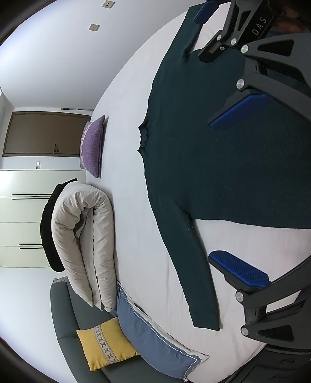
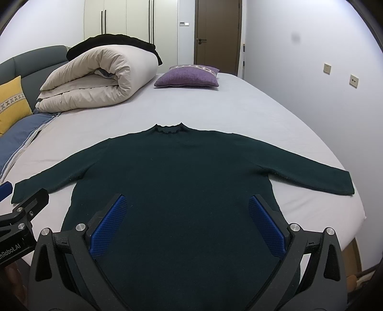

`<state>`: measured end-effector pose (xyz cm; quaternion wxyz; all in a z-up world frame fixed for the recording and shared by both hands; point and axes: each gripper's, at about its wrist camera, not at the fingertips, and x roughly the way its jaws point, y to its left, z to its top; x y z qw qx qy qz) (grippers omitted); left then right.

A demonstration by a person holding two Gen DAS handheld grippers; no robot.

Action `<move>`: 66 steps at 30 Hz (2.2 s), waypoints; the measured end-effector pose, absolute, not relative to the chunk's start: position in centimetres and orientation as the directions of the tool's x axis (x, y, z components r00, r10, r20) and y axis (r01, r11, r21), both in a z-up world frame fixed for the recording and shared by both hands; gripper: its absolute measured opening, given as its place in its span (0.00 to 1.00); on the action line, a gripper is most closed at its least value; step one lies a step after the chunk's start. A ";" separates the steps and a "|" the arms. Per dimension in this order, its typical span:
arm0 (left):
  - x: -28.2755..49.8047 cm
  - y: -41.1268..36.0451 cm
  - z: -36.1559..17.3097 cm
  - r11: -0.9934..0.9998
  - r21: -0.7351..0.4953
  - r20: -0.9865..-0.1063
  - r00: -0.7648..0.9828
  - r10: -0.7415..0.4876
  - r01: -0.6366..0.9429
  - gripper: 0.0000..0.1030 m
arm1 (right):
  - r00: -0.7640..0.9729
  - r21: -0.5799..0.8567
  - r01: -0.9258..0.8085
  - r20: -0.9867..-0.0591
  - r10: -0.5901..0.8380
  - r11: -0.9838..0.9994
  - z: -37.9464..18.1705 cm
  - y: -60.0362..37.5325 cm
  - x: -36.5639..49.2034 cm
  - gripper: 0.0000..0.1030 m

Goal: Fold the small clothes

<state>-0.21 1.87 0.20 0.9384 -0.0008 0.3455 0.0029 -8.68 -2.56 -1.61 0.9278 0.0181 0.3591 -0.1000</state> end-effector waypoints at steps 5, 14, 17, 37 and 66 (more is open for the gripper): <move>-0.2 1.8 0.2 1.000 0.004 -0.651 0.759 0.006 -0.005 1.00 | 0.721 -0.038 0.199 -0.671 -0.173 0.979 -1.6 -2.4 -8.7 1.00; -0.1 1.8 0.2 1.000 0.006 -0.650 0.760 0.007 -0.004 1.00 | 0.721 -0.039 0.200 -0.671 -0.174 0.979 -1.6 -2.4 -8.7 1.00; -0.1 1.6 0.1 1.000 0.006 -0.650 0.760 0.008 -0.005 1.00 | 0.721 -0.038 0.200 -0.671 -0.173 0.979 -1.7 -2.4 -8.7 1.00; -0.2 1.4 0.1 1.000 0.007 -0.650 0.760 0.010 -0.007 1.00 | 0.718 -0.042 0.199 -0.673 -0.175 0.979 -1.8 -2.1 -8.6 1.00; 0.2 1.2 -0.1 1.000 -0.011 -0.655 0.756 0.002 -0.012 1.00 | 0.713 -0.040 0.197 -0.680 -0.171 0.980 -2.0 -2.0 -8.3 1.00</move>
